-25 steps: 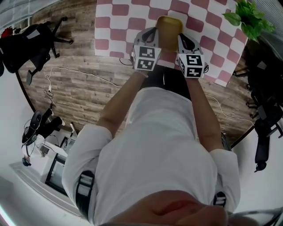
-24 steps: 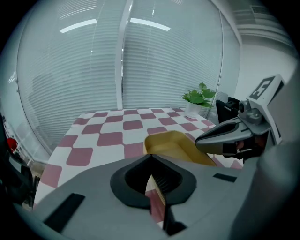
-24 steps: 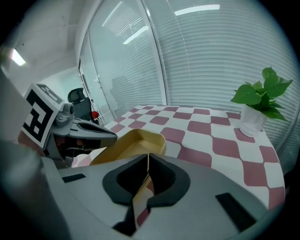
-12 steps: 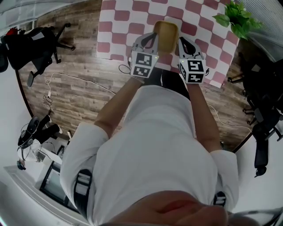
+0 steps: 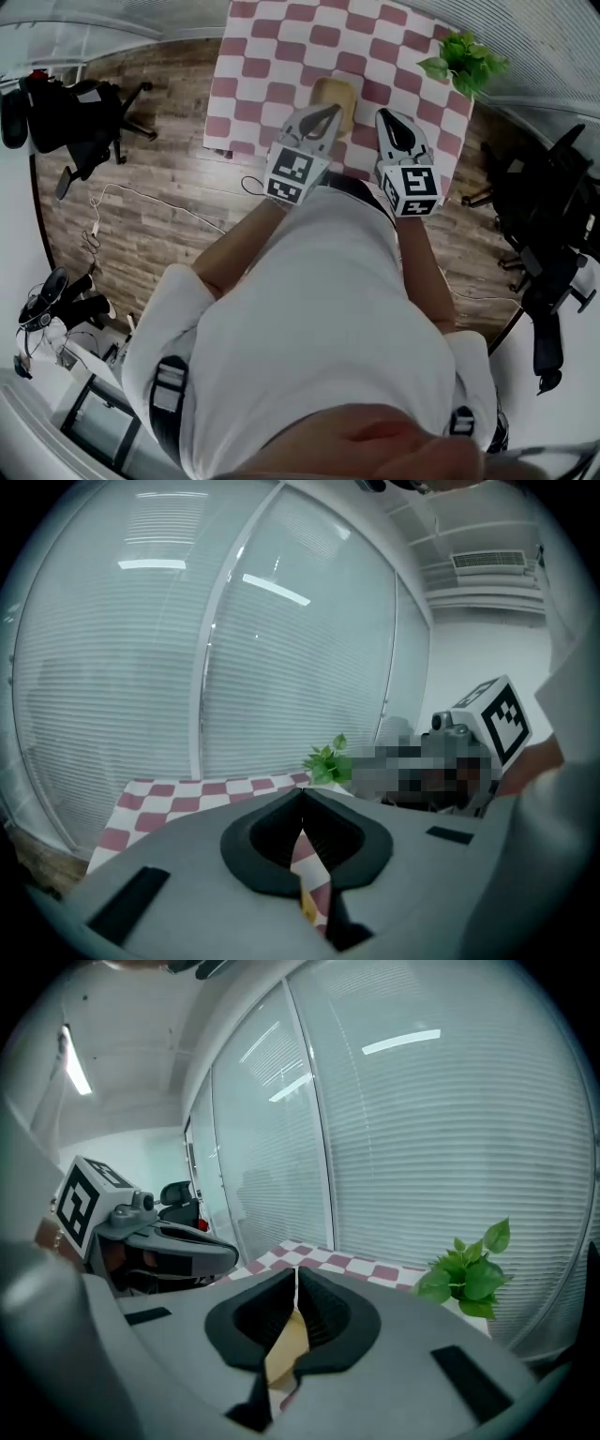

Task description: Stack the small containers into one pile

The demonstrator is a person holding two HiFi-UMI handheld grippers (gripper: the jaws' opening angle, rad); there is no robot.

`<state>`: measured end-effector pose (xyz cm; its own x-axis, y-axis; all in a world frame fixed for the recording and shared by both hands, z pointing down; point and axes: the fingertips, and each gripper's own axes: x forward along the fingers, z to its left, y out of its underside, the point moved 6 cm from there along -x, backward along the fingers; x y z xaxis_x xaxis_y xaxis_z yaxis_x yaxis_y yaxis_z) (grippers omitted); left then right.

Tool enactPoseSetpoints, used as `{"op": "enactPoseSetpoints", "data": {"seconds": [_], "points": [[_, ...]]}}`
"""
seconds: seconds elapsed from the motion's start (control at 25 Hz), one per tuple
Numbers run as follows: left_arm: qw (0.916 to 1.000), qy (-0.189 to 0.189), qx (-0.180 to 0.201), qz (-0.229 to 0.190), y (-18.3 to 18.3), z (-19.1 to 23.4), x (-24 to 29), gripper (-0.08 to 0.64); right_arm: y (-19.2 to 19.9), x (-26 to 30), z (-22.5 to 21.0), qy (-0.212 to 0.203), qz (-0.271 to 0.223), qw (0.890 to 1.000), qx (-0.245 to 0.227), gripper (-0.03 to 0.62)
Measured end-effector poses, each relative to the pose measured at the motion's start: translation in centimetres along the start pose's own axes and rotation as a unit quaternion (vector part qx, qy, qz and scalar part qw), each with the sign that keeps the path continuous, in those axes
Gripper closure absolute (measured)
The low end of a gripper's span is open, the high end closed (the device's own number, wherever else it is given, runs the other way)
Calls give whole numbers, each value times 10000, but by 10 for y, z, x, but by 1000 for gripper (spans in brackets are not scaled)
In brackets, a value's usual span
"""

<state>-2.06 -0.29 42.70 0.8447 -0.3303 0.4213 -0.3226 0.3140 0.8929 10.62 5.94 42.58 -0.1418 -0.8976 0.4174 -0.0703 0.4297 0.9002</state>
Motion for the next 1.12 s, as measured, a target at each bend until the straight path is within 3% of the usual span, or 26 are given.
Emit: {"op": "enactPoseSetpoints", "data": {"seconds": [0.28,0.6,1.12], "points": [[9975,329,3,-621,-51,-29,-25,526,-40,-45,17,-178,-416,9989,127,554],[9906,667,277,-1164,-92,-58,-50,526,-80,-83,38,-403,-834,9957,24,555],[9891,670,408,-1244,-98,-68,-55,526,-93,-94,35,-298,-1062,9939,-13,560]]}}
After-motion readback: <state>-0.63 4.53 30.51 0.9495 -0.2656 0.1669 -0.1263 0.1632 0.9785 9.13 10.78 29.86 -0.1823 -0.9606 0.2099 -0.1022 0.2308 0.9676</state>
